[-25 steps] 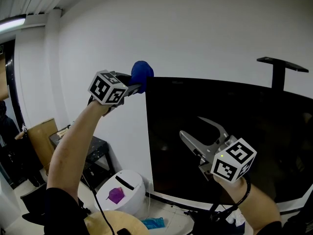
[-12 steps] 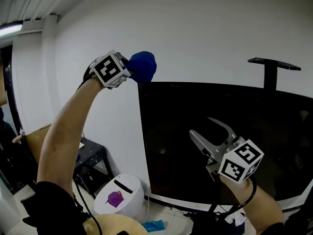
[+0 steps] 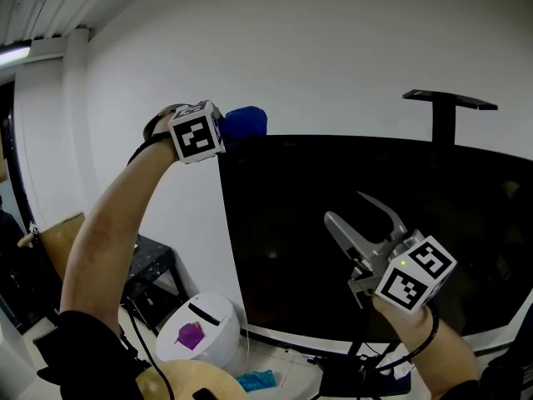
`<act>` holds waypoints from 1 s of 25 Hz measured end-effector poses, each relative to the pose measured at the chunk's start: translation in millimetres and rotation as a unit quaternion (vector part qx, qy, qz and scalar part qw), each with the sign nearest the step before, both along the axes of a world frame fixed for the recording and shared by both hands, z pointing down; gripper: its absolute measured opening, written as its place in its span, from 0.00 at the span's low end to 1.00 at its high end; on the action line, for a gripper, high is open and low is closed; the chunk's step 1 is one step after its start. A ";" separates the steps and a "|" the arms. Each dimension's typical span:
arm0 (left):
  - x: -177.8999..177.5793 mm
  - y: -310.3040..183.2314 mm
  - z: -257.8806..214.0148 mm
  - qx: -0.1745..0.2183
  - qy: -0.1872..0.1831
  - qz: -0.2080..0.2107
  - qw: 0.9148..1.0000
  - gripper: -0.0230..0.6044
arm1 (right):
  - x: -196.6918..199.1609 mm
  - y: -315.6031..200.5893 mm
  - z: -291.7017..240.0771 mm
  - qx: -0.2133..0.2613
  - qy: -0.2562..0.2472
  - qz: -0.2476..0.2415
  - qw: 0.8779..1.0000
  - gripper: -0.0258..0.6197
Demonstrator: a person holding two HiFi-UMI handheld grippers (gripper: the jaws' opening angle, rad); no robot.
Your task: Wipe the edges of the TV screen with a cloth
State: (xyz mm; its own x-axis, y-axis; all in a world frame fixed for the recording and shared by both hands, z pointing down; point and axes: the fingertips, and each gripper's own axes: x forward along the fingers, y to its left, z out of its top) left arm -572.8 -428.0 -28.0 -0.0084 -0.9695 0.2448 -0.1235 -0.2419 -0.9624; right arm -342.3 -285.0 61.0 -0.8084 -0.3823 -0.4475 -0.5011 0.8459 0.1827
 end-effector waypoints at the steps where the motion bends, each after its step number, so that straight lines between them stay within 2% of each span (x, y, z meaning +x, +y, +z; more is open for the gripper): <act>1: 4.6 -0.2 0.0 0.000 -0.001 -0.001 1.000 0.24 | 5.1 1.5 0.4 0.000 -0.003 0.000 1.000 0.44; 7: 34.1 -5.1 4.1 -0.002 -0.012 -0.012 1.000 0.24 | 47.4 -8.2 4.9 -0.005 -0.009 0.023 1.000 0.44; 11: 63.3 -3.1 3.2 0.003 -0.034 -0.008 0.999 0.24 | 86.6 -17.1 15.1 -0.034 -0.020 0.035 0.999 0.44; 25: 205.9 4.4 2.6 0.005 -0.033 0.016 0.999 0.24 | 220.2 -7.6 27.3 -0.036 -0.013 0.054 0.998 0.44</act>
State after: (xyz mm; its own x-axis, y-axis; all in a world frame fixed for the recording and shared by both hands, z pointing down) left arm -366.9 -423.5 -25.5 0.0076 -0.9719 0.2353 -0.0521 -0.2353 -0.9705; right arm -122.1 -292.6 88.3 -0.7486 -0.4988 -0.4367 -0.5946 0.7965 0.1096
